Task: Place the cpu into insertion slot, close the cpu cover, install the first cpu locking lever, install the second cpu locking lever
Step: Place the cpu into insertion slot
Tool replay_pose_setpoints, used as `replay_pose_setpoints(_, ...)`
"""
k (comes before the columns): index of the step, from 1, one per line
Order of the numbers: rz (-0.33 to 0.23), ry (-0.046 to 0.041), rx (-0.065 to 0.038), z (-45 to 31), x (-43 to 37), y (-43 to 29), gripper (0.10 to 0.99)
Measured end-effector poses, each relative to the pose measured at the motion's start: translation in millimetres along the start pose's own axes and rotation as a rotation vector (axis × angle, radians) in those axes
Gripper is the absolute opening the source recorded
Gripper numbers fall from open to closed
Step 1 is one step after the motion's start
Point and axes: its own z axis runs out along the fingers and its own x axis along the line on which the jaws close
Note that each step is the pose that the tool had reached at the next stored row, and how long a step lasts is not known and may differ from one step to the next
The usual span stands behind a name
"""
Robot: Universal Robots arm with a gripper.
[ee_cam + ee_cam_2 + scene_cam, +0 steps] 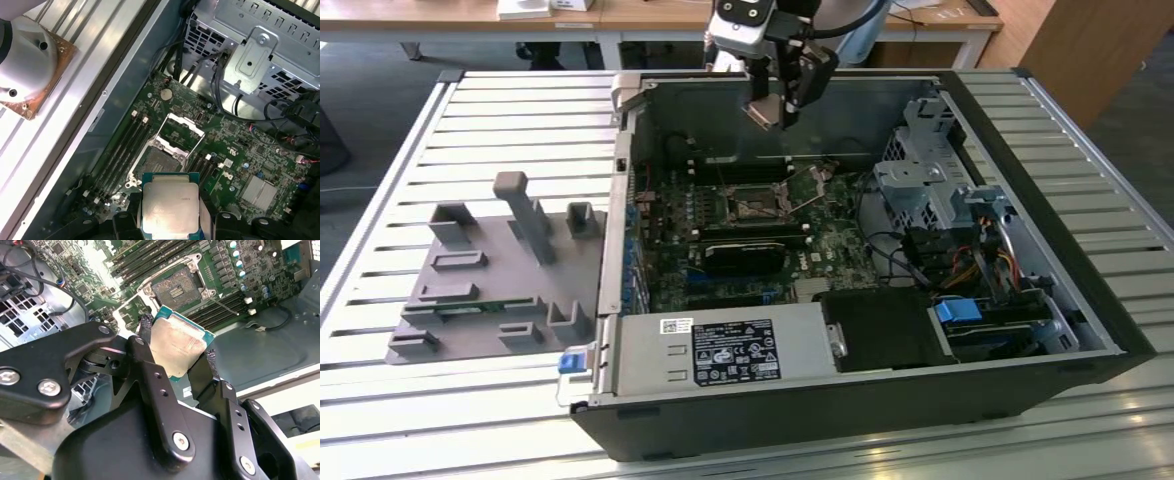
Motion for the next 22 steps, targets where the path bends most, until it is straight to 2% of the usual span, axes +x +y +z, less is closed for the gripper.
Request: replay_pose_setpoints(22,0.154,-0.0137,-0.003,1.5,0.0,-0.1,0.541)
